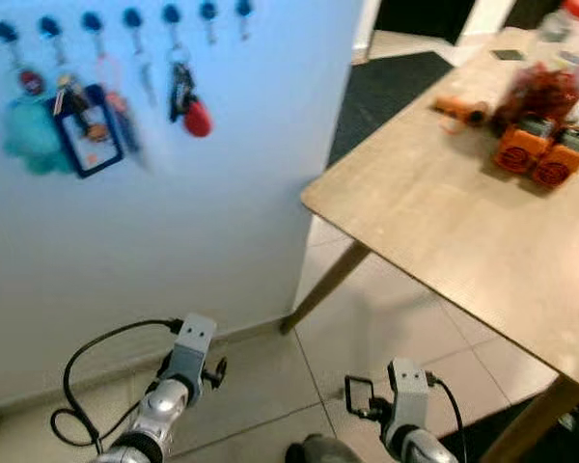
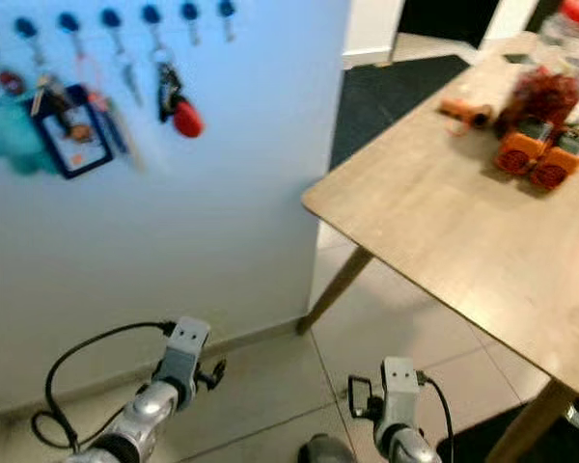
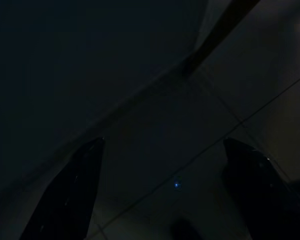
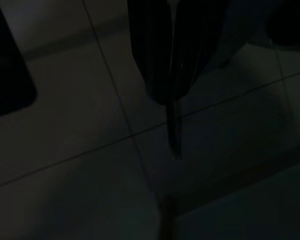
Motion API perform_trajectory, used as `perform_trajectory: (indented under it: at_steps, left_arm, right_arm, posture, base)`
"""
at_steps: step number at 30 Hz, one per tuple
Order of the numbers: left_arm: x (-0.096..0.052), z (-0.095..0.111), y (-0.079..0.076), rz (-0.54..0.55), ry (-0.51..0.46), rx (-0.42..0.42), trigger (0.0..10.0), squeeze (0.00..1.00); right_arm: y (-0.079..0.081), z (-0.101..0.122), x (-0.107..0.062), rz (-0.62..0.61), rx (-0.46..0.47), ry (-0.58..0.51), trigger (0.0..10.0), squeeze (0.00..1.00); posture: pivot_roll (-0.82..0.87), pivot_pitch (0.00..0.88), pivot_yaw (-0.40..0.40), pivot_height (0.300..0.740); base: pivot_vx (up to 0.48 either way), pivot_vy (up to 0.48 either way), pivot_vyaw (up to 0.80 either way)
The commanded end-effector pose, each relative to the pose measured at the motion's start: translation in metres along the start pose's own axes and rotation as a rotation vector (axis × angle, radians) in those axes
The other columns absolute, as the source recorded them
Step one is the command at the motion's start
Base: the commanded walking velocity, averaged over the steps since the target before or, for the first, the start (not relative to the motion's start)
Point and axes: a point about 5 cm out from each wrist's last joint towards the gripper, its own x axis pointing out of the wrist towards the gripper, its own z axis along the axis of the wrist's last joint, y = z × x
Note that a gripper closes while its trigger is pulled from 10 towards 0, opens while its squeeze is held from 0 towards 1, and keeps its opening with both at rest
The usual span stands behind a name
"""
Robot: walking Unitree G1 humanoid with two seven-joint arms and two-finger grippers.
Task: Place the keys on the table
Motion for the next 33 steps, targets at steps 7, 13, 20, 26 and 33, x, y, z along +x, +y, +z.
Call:
perform_trajectory:
  at_steps: [7,13,20,26,33]
  left_arm:
    - [-0.0024,-0.0067,-0.0008,-0.004,0.015,-0.021,10.0,0.00]
    - [-0.0026,-0.0068,-0.0015,-0.012,0.010,-0.018,10.0,0.00]
    - [-0.0026,-0.0064,-0.0030,-0.018,0.003,-0.031,10.0,0.00]
    - [-0.0026,-0.0065,-0.0031,-0.017,0.001,-0.038,10.0,0.00]
    - [-0.0024,-0.0060,-0.0030,-0.016,0.001,-0.041,10.0,0.00]
  right_arm:
    - [0.0025,-0.0043,-0.0005,0.008,0.007,0.019,10.0,0.00]
    - [0.0032,-0.0043,-0.0003,0.010,0.006,0.021,10.0,0.00]
    - [0.0029,-0.0044,-0.0004,0.012,0.002,0.023,10.0,0.00]
    - [0.0035,-0.0041,-0.0001,0.018,-0.004,0.023,10.0,0.00]
    - [0.0035,-0.0036,0.0000,0.022,-0.012,0.024,10.0,0.00]
  posture:
    - [0.06,0.076,-0.014,0.740]
    - [0.06,0.076,-0.015,0.740]
    - [0.06,0.076,-0.016,0.740]
    - [0.05,0.076,-0.019,0.740]
    - [0.05,0.077,-0.019,0.740]
  base:
    - [0.000,0.000,-0.80]
    - [0.000,0.000,-0.80]
    - [0.000,0.000,-0.80]
    - [0.000,0.000,-0.80]
    - [0.000,0.000,-0.80]
